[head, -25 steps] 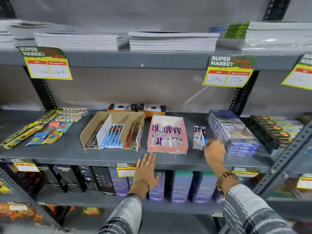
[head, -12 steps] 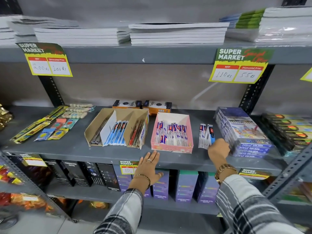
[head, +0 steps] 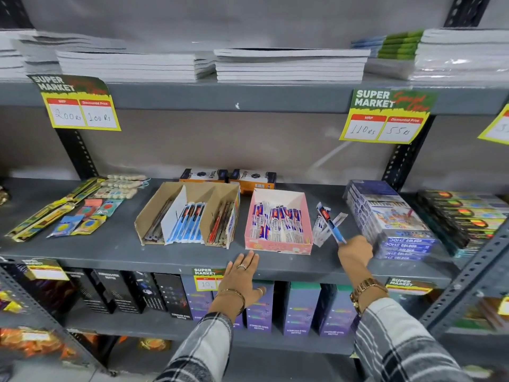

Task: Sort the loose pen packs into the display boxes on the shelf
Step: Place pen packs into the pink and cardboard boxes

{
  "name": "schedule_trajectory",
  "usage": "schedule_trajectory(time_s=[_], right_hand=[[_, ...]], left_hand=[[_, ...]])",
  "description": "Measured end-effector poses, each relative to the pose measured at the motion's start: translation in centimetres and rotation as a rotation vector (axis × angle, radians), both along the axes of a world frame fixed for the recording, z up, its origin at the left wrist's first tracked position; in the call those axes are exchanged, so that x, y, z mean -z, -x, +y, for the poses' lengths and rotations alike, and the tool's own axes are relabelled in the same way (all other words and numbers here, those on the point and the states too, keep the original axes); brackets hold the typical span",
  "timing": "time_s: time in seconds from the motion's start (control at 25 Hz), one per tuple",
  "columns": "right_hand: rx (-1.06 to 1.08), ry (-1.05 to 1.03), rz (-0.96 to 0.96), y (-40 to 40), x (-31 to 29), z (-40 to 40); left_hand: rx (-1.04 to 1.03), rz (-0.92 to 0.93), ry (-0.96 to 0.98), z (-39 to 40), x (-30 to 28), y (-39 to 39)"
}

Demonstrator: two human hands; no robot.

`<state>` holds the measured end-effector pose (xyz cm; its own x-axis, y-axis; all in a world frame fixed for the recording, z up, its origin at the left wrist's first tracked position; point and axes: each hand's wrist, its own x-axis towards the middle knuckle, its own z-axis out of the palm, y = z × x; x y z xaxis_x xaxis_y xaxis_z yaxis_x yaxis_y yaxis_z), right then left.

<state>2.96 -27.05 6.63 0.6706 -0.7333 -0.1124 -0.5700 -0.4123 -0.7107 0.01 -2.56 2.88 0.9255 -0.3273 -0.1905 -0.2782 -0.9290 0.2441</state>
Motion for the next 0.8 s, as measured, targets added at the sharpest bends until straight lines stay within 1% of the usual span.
schedule_trajectory(time_s=[0.12,0.16,0.28,0.32,0.36,0.44,0.52,0.68,0.8], right_hand=[[0.051,-0.128,-0.049,0.7,-0.3,0.0],[0.084,-0.209,-0.075,0.9,-0.6,0.1],[0.127,-0.574,-0.250,1.7,-1.3,0.9],[0.128,-0.674,-0.303,1.8,-1.6,1.4],[0.123,-0.732,-0.342,1.8,-2.0,2.2],[0.081,-0.783,-0.395,1.8,-2.9,4.0],[0.033,-0.798,-0.420,1.6,-3.9,6.1],[-0.116,-0.768,-0.373,0.9,-5.3,10.8],[-0.218,-0.722,-0.337,-0.1,-6.3,15.3]], left_hand=[[0.007,0.013,0.012,0.0,0.0,-0.1],[0.014,0.019,0.025,0.2,-0.1,-0.2],[0.026,0.034,0.108,0.9,-0.2,-0.2],[0.028,0.019,0.121,1.3,-0.2,-0.1],[0.028,-0.012,0.116,1.9,-0.1,0.1],[0.010,-0.082,0.068,3.2,0.3,0.5],[-0.052,-0.128,0.040,4.5,0.6,0.9],[-0.195,-0.190,-0.001,7.9,0.8,1.1],[-0.255,-0.199,-0.024,11.0,0.9,0.7]])
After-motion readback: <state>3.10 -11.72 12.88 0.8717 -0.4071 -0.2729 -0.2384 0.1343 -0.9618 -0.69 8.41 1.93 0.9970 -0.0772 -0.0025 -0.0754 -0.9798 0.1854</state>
